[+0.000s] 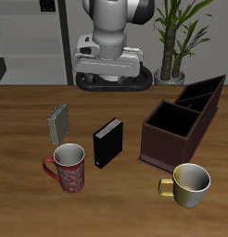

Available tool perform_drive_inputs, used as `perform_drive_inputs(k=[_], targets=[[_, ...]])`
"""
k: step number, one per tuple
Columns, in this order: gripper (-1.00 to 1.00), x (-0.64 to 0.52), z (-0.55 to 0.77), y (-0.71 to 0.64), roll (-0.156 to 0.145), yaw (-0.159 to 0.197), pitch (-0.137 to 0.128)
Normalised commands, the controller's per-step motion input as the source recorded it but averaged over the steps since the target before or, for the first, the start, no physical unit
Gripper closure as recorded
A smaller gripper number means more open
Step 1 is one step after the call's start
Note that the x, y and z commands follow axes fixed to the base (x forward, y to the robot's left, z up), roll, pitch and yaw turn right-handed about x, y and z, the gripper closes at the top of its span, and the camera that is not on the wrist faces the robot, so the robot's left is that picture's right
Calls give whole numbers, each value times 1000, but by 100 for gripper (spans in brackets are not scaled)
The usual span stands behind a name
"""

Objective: Place the red mug into the left desk caddy's right compartment and place the yellow book into the left desk caddy's back compartment

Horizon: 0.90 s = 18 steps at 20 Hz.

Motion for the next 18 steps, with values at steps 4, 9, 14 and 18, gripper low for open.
perform_drive_inputs(k=[4,9,14,18], targets=[[-100,248,33,-206,51,60,-16],[-100,277,4,-241,11,13,1],[-100,226,35,-104,17,46,-30],[-100,284,73,-148,-22,-4,-29]])
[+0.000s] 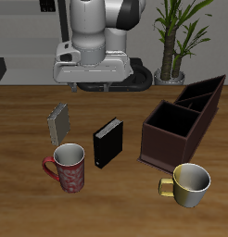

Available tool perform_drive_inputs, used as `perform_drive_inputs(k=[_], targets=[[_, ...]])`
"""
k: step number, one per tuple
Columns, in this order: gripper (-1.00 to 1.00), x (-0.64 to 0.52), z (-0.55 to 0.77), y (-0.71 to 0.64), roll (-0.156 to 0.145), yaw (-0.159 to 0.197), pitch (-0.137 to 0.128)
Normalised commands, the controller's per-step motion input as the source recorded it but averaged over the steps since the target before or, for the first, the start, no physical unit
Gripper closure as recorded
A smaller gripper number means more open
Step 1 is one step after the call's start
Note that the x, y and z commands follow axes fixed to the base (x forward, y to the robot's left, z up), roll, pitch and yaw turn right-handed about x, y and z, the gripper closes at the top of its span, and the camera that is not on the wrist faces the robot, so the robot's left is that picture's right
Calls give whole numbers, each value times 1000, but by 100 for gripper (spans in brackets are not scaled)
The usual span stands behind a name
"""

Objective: Place the red mug into the left desk caddy's right compartment and place the yellow book into the left desk caddy's back compartment

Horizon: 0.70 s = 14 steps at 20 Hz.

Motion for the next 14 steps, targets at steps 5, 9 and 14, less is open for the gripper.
perform_drive_inputs(k=[5,9,14], targets=[[-100,264,0,-92,-3,20,-13],[-100,300,-22,-97,45,67,-19],[-100,318,-47,-218,-3,-14,10]])
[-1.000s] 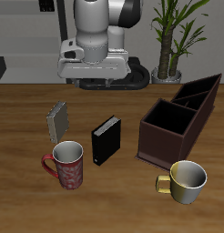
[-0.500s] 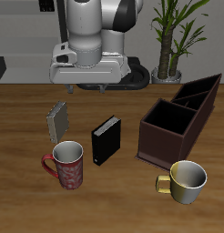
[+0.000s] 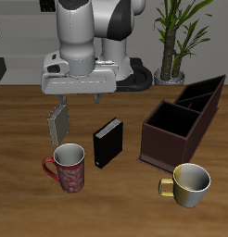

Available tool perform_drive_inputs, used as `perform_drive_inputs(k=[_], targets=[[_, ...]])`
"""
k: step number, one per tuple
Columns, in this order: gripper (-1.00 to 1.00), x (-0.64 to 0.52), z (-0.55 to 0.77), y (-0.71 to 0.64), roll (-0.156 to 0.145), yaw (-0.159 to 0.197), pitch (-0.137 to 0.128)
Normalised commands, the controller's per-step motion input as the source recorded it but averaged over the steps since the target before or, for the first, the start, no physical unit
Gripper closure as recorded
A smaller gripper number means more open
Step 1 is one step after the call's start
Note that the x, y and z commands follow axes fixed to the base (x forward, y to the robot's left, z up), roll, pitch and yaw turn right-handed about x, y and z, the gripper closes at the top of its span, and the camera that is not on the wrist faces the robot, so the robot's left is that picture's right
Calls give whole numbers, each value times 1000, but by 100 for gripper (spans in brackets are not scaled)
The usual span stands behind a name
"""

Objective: Place the red mug into the left desk caddy's right compartment and place the yellow book into the left desk caddy's back compartment

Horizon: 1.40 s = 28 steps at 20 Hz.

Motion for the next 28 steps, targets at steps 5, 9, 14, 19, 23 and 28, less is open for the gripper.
perform_drive_inputs(k=[5,9,14,19,23,28], targets=[[-100,285,-30,-104,7,39,-24],[-100,244,13,-11,2,25,-69],[-100,292,-125,28,3,52,-40],[-100,281,-227,-6,15,-34,-10],[-100,166,-245,115,26,-1,16],[-100,114,-176,105,14,9,13]])
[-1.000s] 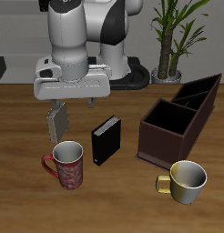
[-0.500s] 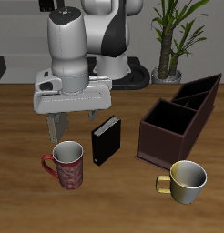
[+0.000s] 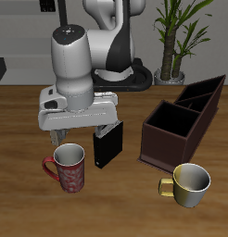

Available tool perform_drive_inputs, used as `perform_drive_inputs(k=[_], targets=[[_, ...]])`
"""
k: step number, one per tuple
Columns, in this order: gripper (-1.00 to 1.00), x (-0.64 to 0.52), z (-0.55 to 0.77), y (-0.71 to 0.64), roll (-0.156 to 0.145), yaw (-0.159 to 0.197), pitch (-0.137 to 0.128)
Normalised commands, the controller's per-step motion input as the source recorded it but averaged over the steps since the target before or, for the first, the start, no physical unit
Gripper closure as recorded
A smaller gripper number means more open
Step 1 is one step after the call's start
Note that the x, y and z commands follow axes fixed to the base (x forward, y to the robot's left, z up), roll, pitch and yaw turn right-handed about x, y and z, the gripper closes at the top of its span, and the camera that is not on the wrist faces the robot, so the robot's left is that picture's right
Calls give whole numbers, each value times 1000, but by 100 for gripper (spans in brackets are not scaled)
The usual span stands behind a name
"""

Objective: Place the red mug into the left desk caddy's right compartment and place the yellow book into the left desk caddy's back compartment

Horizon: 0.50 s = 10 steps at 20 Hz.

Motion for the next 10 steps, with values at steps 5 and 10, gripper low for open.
perform_drive_inputs(k=[5,10], targets=[[-100,61,-165,16,-4,-13,17],[-100,76,-239,8,-6,-23,32]])
